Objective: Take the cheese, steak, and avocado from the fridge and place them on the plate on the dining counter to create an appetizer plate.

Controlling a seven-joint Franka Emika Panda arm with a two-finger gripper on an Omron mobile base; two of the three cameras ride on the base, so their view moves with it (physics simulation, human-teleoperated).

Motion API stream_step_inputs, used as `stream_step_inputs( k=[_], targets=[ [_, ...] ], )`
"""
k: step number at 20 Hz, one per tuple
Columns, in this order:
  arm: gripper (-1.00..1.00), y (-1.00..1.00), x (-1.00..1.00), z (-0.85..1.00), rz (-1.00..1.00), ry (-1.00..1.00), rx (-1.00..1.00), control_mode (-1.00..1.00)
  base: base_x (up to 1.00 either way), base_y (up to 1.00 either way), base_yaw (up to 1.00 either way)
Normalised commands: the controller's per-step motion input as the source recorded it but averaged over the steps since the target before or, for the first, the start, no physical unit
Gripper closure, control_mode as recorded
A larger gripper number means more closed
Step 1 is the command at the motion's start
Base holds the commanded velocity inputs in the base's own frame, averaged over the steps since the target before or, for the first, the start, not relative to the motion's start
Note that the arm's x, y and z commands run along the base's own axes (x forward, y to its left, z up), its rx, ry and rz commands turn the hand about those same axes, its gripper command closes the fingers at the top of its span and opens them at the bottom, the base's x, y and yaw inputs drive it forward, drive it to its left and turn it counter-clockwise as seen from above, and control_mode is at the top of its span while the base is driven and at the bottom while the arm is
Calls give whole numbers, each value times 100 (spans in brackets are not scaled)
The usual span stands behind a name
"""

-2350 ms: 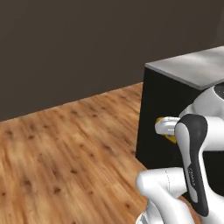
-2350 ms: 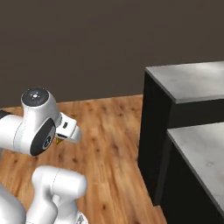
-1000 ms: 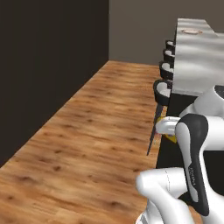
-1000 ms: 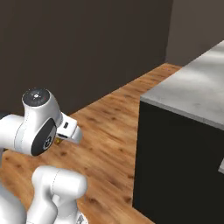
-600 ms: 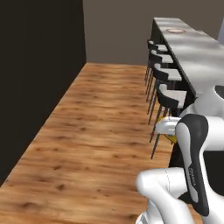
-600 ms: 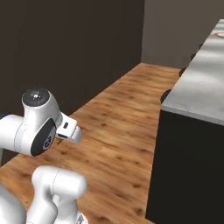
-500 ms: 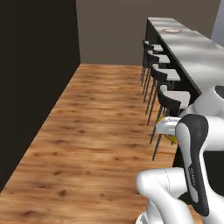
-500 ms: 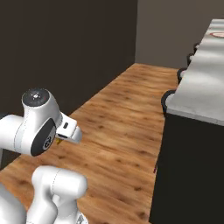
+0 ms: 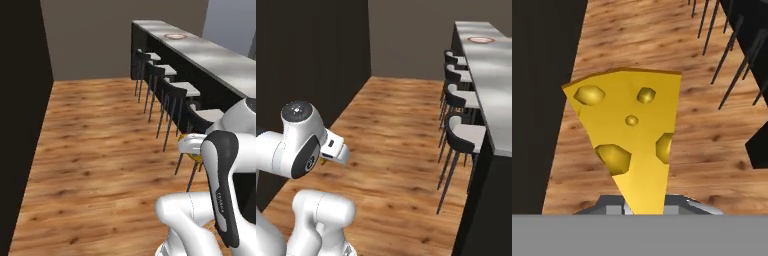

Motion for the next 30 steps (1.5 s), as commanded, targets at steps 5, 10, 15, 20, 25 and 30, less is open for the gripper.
stream_step_inputs(
  k=[5,10,15,20,25,30],
  targets=[
    [100,0,0,0,0,0,0,100,98,100,-44],
    [100,0,0,0,0,0,0,100,98,100,-44],
    [100,0,0,0,0,0,0,100,98,100,-44],
    [100,0,0,0,0,0,0,100,96,100,-44],
    [100,0,0,0,0,0,0,100,94,100,-43],
    [100,0,0,0,0,0,0,100,81,100,-41]
  ],
)
